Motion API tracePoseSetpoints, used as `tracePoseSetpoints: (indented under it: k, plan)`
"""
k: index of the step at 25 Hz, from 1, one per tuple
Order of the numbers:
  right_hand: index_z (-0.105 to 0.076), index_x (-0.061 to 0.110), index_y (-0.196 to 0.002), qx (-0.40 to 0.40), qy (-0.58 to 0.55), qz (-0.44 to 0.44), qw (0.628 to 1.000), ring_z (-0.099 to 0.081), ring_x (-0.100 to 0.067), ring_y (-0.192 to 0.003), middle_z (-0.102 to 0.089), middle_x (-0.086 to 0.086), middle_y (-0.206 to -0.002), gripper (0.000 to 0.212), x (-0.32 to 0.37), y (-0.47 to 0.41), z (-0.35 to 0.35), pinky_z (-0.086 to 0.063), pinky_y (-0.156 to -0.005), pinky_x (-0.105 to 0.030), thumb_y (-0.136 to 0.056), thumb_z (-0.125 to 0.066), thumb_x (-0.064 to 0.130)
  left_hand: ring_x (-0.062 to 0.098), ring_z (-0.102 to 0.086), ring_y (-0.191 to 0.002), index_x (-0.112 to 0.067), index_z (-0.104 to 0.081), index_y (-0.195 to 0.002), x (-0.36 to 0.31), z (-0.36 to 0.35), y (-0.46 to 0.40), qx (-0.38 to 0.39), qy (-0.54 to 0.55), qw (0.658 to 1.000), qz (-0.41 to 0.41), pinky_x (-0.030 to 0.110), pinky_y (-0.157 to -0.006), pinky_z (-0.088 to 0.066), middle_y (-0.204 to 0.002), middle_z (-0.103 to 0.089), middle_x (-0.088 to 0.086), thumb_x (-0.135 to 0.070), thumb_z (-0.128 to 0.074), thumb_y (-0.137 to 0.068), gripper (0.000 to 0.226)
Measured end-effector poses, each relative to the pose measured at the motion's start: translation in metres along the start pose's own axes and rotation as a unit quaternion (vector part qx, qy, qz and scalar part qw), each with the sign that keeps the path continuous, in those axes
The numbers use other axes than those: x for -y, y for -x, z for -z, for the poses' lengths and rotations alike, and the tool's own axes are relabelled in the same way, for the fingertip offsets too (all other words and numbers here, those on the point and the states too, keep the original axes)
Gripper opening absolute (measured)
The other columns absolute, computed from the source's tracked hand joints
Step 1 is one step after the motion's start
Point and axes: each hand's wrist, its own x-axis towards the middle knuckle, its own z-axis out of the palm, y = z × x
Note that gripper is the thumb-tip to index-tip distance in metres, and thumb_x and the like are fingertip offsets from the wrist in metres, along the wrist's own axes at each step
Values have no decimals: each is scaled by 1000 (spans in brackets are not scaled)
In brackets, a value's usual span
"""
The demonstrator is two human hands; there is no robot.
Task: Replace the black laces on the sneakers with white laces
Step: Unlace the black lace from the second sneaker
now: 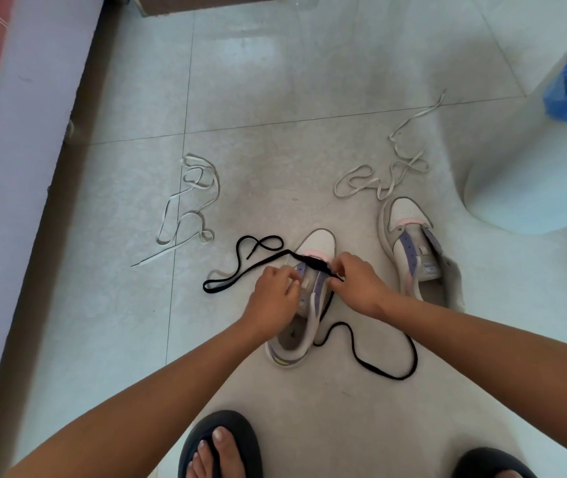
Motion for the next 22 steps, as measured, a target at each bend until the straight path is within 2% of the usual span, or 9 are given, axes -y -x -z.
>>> tracePoseSetpoints:
  k: [3,9,11,13,14,16,17,19,22]
  plan:
    - [-45,13,-112,19,-38,-31,999,-48,-26,-104,-47,-4,-107,24,-2,2,-1,-44,-90,-39,-90,-55,16,22,-54,-100,-18,-43,-128,0,11,-19,-1,8,1000,-21,31,-82,-44,-127,-40,6,-19,-45,-95,33]
    - [-57,13,-88,-4,-4,-5,1000,-51,-26,-91,-58,-8,-95,5,2,1,1,-47,-81,-38,-87,-53,16,29,-47,-107,-8,-53,-116,-12,12,-54,-13,-275,950,-149,37,-84,-41,-121,-46,12,-18,-47,-92,27]
    - [-52,14,-80,-13,-102,-20,995,-53,-19,-75,-61,-2,-77,7,4,6,11,-46,-72,-34,-87,-49,15,28,-48,-103,-8,-55,-108,-19,19,-55,-32,-297,945,-133,35,-82,-36,-110,-56,10,-24,-45,-92,24]
    - [-52,10,-81,57,-315,-77,944,-59,-18,-61,-63,-6,-63,14,12,12,21,-54,-70,-35,-91,-44,14,26,-54,-91,-10,-55,-97,-33,31,-44,-3,-176,982,-69,35,-75,-37,-93,-62,7,-27,-44,-94,21]
    - [-53,8,-83,129,-424,-109,890,-61,-19,-57,-63,-8,-61,19,16,17,24,-56,-69,-36,-95,-43,20,24,-56,-84,-11,-55,-93,-42,35,-34,33,-103,993,-45,34,-71,-39,-86,-62,5,-29,-44,-95,21]
    - [-59,9,-89,250,-534,-152,793,-64,-20,-61,-66,-10,-68,36,23,27,25,-57,-67,-34,-98,-41,39,21,-57,-78,-11,-56,-89,-60,39,-4,89,-81,989,-83,33,-68,-43,-81,-62,3,-27,-44,-95,21]
    - [-62,12,-90,274,-549,-162,773,-65,-19,-64,-67,-8,-72,38,26,32,24,-57,-67,-32,-97,-40,42,20,-57,-77,-10,-57,-88,-65,39,12,117,-109,979,-124,33,-67,-44,-81,-61,3,-24,-44,-94,21]
    - [-64,14,-90,260,-544,-178,778,-60,-15,-67,-66,-4,-74,26,27,41,19,-52,-66,-28,-96,-46,33,14,-54,-67,-11,-55,-77,-67,41,41,172,-130,962,-166,29,-64,-42,-74,-56,1,-22,-43,-95,24]
    - [-63,9,-90,189,-582,-190,768,-57,-15,-59,-60,-3,-66,20,31,51,21,-50,-62,-27,-97,-46,16,15,-57,-62,-14,-58,-65,-61,47,53,150,1,988,-30,28,-64,-48,-68,-61,4,-40,-37,-98,47]
